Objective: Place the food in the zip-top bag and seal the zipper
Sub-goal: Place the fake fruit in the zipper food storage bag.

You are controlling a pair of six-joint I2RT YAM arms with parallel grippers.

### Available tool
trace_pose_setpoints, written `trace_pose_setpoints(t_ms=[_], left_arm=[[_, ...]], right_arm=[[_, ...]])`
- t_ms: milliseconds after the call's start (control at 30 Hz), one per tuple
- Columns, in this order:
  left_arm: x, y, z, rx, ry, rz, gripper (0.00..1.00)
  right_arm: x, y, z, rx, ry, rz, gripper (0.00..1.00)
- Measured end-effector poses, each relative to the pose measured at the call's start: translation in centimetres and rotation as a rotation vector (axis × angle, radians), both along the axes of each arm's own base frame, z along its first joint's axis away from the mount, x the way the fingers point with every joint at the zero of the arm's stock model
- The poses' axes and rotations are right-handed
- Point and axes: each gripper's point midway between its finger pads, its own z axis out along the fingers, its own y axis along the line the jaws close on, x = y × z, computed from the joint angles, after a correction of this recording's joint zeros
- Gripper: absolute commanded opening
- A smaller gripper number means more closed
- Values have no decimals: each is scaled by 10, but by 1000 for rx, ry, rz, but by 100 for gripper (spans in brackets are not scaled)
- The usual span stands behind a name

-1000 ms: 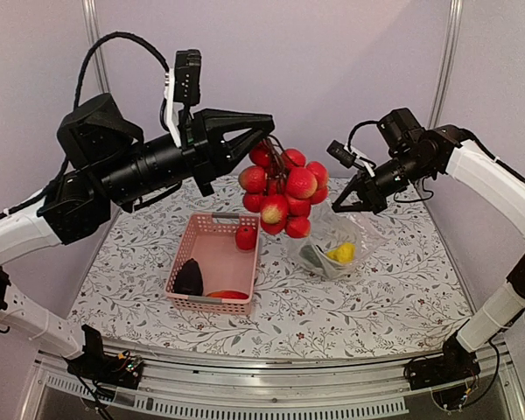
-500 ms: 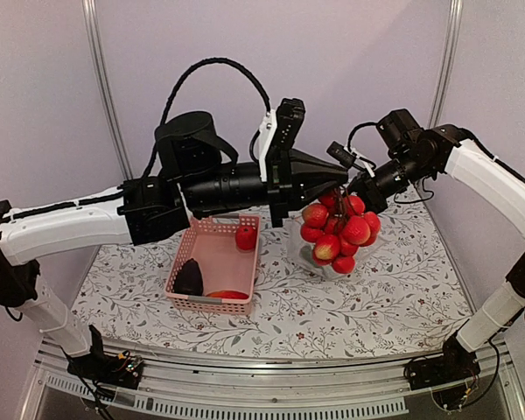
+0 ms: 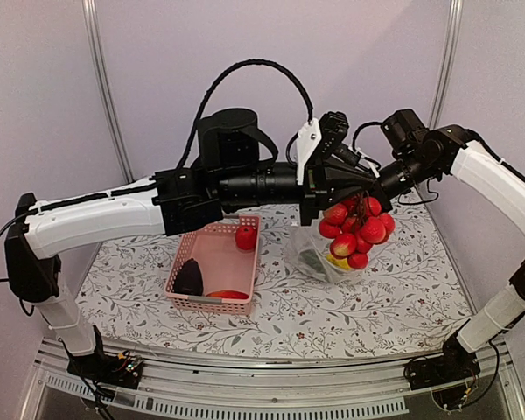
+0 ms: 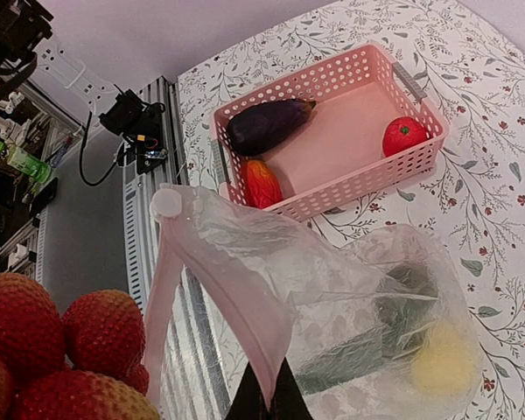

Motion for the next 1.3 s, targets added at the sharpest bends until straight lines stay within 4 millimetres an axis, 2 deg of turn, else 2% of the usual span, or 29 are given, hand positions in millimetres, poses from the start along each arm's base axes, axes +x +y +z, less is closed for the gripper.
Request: trace_pose_setpoints(t_ms=[200,833,1300], left_arm=[[6,-8,-14,57,-43,20,0],[33,-13,-81,264,-106,148,0],[43,-13,-119,359,-137,198,0]], right_arm=[[-2,-1,0,-1,2,0,0],[-9,-6,3,-1,-8,-3,0],[-9,-6,3,-1,-9,-4,0]])
